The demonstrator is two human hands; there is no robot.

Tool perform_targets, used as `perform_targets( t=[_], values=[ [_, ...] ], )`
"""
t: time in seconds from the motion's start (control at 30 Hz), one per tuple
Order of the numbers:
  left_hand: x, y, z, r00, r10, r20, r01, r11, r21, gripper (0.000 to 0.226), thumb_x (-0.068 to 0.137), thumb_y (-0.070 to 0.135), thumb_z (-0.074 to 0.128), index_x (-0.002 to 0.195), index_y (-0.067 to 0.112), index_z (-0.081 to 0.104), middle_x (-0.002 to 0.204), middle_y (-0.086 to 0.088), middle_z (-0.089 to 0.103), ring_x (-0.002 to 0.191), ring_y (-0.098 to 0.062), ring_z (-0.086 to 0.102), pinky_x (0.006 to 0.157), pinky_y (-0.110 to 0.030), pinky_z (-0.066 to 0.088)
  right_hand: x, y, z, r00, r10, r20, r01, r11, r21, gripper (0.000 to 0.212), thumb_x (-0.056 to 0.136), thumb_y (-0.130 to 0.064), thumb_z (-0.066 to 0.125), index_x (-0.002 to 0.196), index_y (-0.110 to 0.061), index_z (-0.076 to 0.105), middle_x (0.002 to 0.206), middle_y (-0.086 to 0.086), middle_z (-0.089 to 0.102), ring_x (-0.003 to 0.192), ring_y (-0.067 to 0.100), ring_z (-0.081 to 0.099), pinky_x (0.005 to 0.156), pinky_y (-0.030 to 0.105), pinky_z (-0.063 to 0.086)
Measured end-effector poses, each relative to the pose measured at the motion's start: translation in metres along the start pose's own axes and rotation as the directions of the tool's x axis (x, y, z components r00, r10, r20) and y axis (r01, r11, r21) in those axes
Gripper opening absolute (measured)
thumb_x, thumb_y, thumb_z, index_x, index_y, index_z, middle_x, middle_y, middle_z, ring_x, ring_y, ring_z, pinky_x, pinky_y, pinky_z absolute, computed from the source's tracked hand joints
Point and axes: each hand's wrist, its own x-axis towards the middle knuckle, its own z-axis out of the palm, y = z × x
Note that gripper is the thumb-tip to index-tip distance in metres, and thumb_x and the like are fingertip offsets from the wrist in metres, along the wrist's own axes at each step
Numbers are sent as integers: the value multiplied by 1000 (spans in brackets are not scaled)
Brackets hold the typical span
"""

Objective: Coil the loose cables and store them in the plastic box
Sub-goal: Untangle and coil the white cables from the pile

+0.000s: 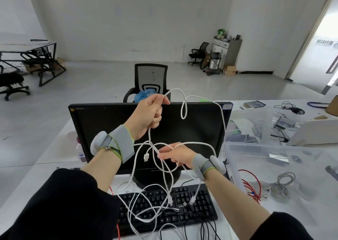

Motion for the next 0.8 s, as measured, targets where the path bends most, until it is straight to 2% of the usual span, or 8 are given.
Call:
perform_targets(
  t=[0.07, 0.17, 0.3, 0.47, 0.57, 0.67, 0.73, 0.8],
  values=[
    [0, 0, -3, 1000, 14, -22, -14, 1000, -26, 28, 103, 28, 31, 93, 16, 54, 48, 7, 31, 38, -6, 22, 38, -19, 21, 3, 2, 4, 999, -5, -32, 4, 999, -46, 6, 84, -28, 68, 84, -22, 69, 69, -7, 57, 53, 7, 35, 44, 16, 27],
    [-1, -3, -11, 999, -4, -47, 4, 1000, 8, 28, 103, 28, 32, 92, 16, 54, 47, 8, 31, 37, -6, 22, 36, -18, 21, 5, 3, 2, 991, 19, -134, -19, 1000, 8, 19, 85, -21, 63, 67, -16, 63, 58, -3, 51, 45, 9, 35, 39, 17, 25],
    [-5, -12, -17, 998, -53, -42, 58, 991, 124, 28, 103, 27, 32, 92, 14, 54, 44, 9, 32, 35, -5, 22, 34, -17, 21, 6, 5, -2, 985, 58, -162, -40, 993, 111, 26, 87, -18, 52, 65, -12, 63, 57, -1, 50, 43, 9, 33, 41, 18, 23],
    [-7, -12, -17, 996, -85, -30, 89, 982, 167, 26, 102, 27, 33, 96, 13, 55, 47, 8, 35, 37, -6, 25, 36, -18, 23, 3, 9, 0, 983, 17, -183, -7, 998, 56, 40, 87, -47, 60, 65, -13, 59, 53, -2, 32, 46, 11, 27, 45, 19, 24],
    [-8, -8, -15, 996, -93, 4, 91, 981, 171, 25, 102, 27, 34, 97, 14, 55, 48, 7, 35, 38, -6, 26, 37, -18, 24, 7, 11, 2, 973, -25, -228, 43, 996, 74, 43, 87, -48, 60, 62, -14, 53, 54, -2, 41, 45, 9, 31, 42, 16, 27],
    [-7, -8, -17, 995, -103, 5, 100, 978, 182, 25, 102, 27, 34, 96, 14, 55, 49, 6, 34, 39, -7, 25, 37, -18, 23, 11, 14, 2, 977, -37, -208, 91, 962, 258, 28, 93, -34, 56, 76, -14, 64, 63, 2, 54, 42, 8, 34, 41, 18, 25],
    [-8, -9, -18, 994, -113, 3, 110, 977, 184, 25, 102, 27, 34, 97, 14, 55, 49, 6, 35, 38, -6, 25, 36, -18, 23, 13, 17, 1, 985, -27, -169, 81, 943, 324, 19, 94, -27, 55, 96, -13, 67, 62, 1, 49, 38, 6, 32, 38, 17, 23],
    [-8, -10, -19, 994, -110, 3, 108, 978, 177, 25, 102, 27, 34, 97, 14, 55, 48, 6, 35, 38, -6, 25, 36, -18, 24, 15, 20, 0, 995, 0, -103, 39, 927, 374, 23, 94, -28, 55, 105, -12, 66, 62, -2, 40, 37, 5, 27, 38, 17, 21]
  ],
)
